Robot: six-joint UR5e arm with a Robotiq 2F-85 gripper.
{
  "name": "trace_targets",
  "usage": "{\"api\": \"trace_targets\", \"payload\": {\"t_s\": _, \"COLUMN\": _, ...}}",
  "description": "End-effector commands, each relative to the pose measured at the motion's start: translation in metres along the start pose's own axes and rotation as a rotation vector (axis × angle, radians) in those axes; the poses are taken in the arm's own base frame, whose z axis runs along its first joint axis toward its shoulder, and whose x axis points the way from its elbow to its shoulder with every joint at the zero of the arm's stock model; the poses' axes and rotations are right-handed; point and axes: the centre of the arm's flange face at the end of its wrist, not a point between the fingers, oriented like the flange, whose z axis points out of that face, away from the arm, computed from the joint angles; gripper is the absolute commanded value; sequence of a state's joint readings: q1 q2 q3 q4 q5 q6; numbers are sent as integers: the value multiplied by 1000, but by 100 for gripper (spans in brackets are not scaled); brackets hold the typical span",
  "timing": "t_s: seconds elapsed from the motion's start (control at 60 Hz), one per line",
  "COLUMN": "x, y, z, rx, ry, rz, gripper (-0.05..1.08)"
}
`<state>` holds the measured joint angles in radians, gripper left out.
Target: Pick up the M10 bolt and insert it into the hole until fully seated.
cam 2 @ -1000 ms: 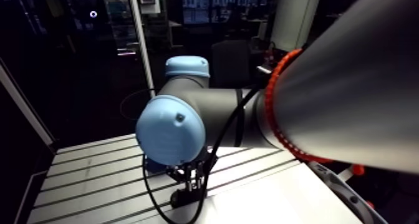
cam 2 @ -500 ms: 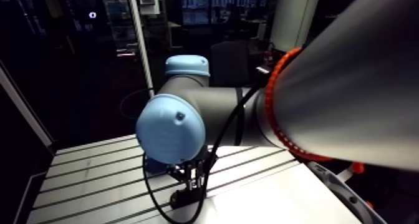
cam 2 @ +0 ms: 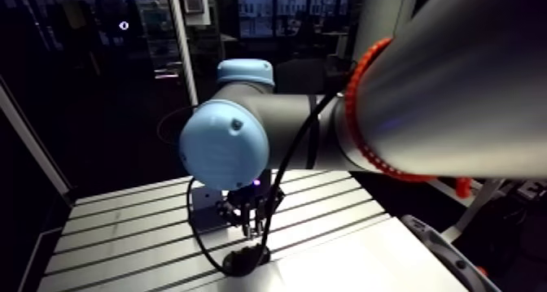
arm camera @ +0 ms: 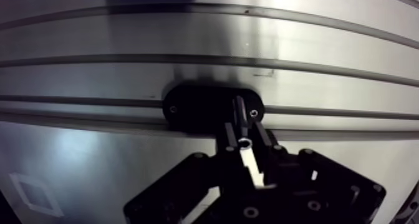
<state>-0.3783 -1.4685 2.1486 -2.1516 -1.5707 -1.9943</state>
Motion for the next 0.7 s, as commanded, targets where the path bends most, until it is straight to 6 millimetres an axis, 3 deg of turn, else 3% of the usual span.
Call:
{"api": "trace_targets", "payload": {"t_s": 0.017, "x": 7, "y": -1, "z": -23, "rx": -8, "ry": 29, "rz": 0, "gripper": 94}}
{"api": "trace_targets", "payload": {"t_s": 0.367, "x": 25, "y": -1, "z": -66, "rx": 18, "ry": 49, "rz": 29, "gripper": 104}}
{"api": "trace_targets", "payload": {"t_s": 0.533, "x": 44, "y": -17, "z": -103, "rx": 33, "ry": 36, "rz": 18, "gripper": 106}}
{"api": "trace_targets", "payload": {"t_s": 0.7, "x": 63, "y": -27, "z": -120, "rx": 35, "ry": 7, "rz": 18, "gripper": 108}}
